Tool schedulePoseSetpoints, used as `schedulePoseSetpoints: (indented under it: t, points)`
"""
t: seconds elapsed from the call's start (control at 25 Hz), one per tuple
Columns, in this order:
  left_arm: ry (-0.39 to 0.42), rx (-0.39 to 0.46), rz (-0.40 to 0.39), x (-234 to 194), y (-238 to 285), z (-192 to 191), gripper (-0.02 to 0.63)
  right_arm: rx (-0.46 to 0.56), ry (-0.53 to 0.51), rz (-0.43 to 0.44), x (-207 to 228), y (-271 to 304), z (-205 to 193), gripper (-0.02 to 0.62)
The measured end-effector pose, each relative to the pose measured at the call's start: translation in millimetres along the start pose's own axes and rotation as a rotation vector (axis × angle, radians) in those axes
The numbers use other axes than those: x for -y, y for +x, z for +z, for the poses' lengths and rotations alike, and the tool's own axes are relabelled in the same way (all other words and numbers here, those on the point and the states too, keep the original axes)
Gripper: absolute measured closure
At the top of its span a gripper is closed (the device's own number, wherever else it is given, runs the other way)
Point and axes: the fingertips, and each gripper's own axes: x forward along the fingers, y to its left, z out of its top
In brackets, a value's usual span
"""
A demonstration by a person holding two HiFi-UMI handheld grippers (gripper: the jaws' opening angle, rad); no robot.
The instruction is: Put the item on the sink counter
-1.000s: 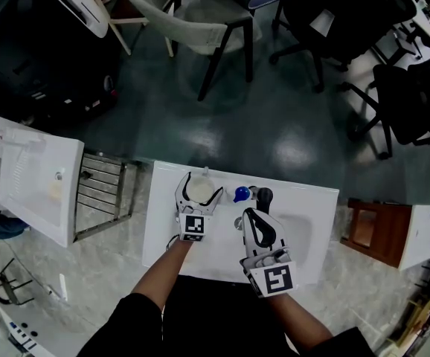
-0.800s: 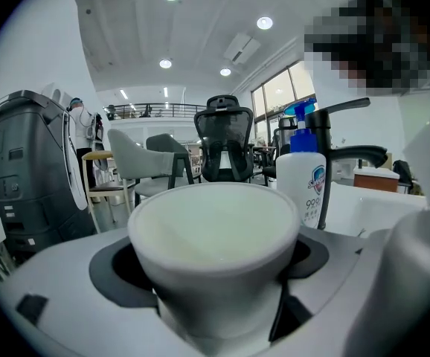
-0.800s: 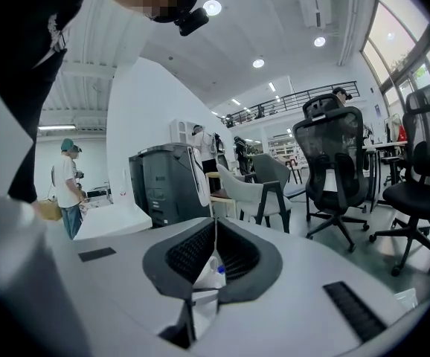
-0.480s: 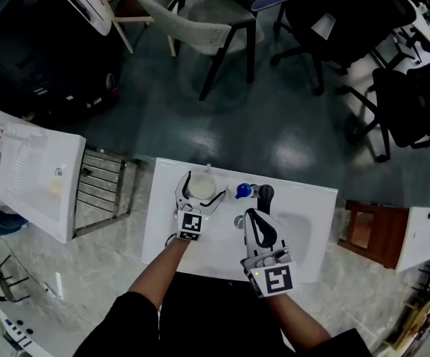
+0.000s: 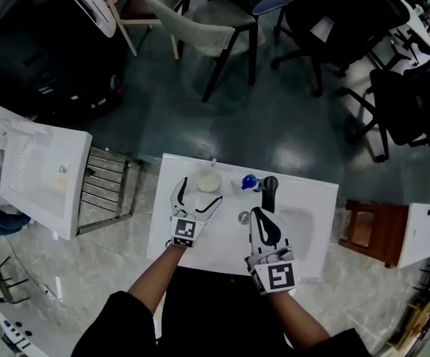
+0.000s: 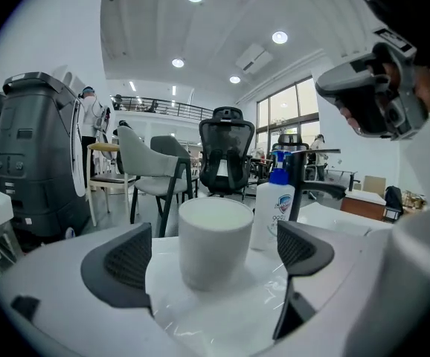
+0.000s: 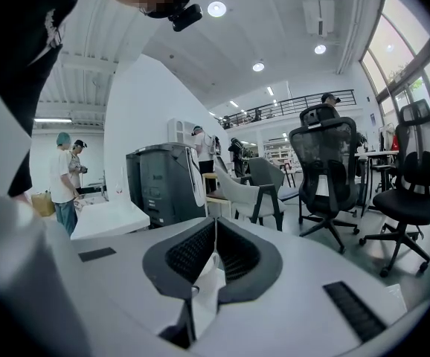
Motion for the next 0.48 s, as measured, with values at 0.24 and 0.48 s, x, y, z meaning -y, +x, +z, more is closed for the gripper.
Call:
schedulePoseSetpoints:
  t: [0.24,0.48]
  points:
    - [-0.143,0.022,0.021,0,-48,32,0.095,0.022,-0.030,-0.034,-16,-21,13,0.561]
    - [-0.129,0.086,-0.101,26,-108,77,0.097,0.094,-0.003,-0.060,-55,-45,30,0.561]
